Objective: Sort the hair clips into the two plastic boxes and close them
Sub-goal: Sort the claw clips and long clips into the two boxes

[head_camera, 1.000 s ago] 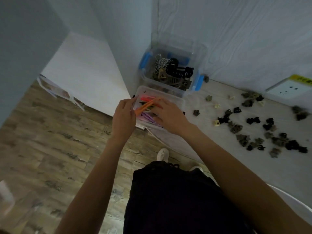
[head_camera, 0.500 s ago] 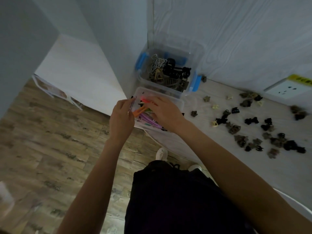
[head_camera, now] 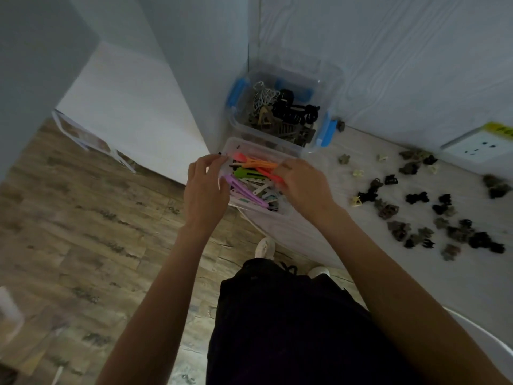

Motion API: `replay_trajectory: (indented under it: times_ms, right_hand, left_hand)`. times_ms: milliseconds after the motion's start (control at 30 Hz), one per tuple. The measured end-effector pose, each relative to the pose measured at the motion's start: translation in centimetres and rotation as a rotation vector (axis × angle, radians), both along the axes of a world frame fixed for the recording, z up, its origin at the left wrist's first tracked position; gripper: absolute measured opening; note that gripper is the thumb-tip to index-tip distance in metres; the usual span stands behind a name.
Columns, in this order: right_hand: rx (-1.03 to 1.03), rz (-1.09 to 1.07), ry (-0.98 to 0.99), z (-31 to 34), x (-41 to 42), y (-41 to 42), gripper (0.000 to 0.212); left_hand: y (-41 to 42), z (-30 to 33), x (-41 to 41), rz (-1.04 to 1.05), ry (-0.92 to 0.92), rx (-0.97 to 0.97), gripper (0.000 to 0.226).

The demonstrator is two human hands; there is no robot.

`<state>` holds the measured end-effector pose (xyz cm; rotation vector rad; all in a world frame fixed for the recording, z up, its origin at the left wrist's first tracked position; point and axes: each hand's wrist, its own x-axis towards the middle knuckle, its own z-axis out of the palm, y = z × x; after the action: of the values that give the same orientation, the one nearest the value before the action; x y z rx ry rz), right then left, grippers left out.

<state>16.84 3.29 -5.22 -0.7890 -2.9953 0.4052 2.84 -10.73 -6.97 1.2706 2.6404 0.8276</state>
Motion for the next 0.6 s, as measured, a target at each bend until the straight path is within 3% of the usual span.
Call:
replay_trajectory:
  times_ms: [167,333,500,600]
  right_hand:
    - [0.104,0.049,-0.114,-1.6,-0.4,-1.0,0.007]
    - [-0.038,0.043,0.158,-0.5,3.0,-1.1,0.022]
    - [0.018,-0.303,0.387,0.2,11.5,0.5,0.02]
    - [0.008,-0.584,0.316,-1.3,17.5,0.8,0.026]
  left_hand:
    - [1.4,0.8,1.2,-0.107,0.032,0.048,0.043]
    - [3.8,1.9,3.2,-0.234,0.046,0.199,0.034]
    - [7.6,3.8,8.8,-0.525,-0.103,0.281,0.03]
    - [10.0,2.7,13.2,-0.687,-0.264,0.097,0.037]
